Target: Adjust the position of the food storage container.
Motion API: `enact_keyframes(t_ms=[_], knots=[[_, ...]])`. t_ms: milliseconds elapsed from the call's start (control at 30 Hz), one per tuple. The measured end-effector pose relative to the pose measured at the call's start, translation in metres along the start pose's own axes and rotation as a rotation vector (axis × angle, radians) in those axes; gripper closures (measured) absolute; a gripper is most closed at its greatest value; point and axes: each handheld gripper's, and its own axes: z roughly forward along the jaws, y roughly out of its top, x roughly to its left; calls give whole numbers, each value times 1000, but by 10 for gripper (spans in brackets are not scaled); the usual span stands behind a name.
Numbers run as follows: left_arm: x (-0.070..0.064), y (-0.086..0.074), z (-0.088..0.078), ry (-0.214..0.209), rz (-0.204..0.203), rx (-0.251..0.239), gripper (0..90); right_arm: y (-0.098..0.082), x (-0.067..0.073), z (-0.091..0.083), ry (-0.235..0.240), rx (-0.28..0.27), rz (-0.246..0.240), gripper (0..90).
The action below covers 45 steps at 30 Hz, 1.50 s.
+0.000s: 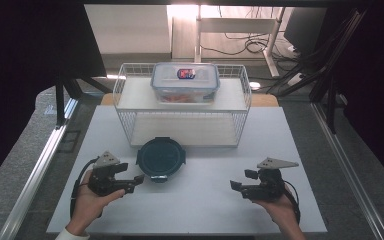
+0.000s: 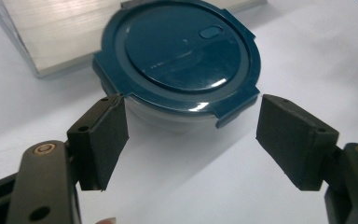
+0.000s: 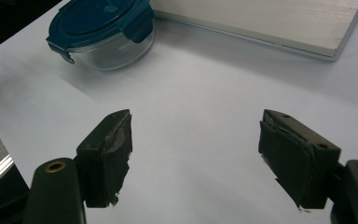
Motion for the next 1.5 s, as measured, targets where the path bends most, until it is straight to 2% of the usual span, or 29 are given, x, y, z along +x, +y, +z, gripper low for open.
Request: enact_keyframes(t_ms=[167, 333, 467, 500, 533, 600, 667, 700, 733, 767, 800, 833, 933, 1000, 1067, 1100, 1133, 1167, 1333, 1500], knots=[[4, 7, 0, 5, 1, -10, 276, 0, -1, -1, -6, -3, 5, 253], [9, 22, 4, 24, 5, -26, 313, 0, -2, -1, -8, 0, 10, 254], [18, 38, 15, 46, 21, -28, 389, 1, -1, 0, -10, 1, 7, 255], [22, 41, 19, 54, 20, -23, 414, 1, -1, 0, -11, 2, 6, 255], [28, 46, 26, 73, 26, -15, 484, 0, -1, 0, -12, 5, 8, 254], [32, 48, 31, 83, 32, -8, 519, 0, -2, 0, -13, 8, 8, 254], [40, 52, 40, 113, 45, 3, 603, -1, -4, 1, -15, 8, 11, 255], [44, 53, 45, 131, 43, 9, 679, -1, -5, 1, -17, 8, 15, 254], [47, 55, 50, 133, 30, 11, 679, -1, -5, 1, -17, 8, 15, 254], [53, 58, 58, 138, 37, 19, 749, -2, -6, 2, -18, 11, 17, 255], [53, 58, 58, 138, 37, 19, 781, -2, -6, 2, -18, 11, 17, 255], [55, 61, 66, 159, 63, 31, 811, -2, -6, 3, -19, 16, 17, 254], [57, 63, 73, 168, 77, 40, 874, -3, -6, 4, -18, 19, 20, 254], [59, 63, 78, 166, 86, 42, 894, -3, -6, 4, -20, 21, 19, 253], [59, 64, 84, 171, 94, 59, 898, -3, -7, 5, -23, 22, 20, 254], [60, 65, 90, 175, 108, 82, 900, -4, -7, 6, -24, 26, 20, 253], [60, 65, 90, 175, 108, 82, 900, -4, -7, 6, -24, 26, 20, 253], [60, 65, 94, 182, 122, 108, 900, -4, -7, 7, -23, 30, 21, 253], [58, 66, 101, 180, 145, 132, 900, -5, -6, 10, -23, 40, 19, 253], [61, 65, 106, 167, 145, 160, 900, -5, -6, 11, -10, 43, 23, 253]])
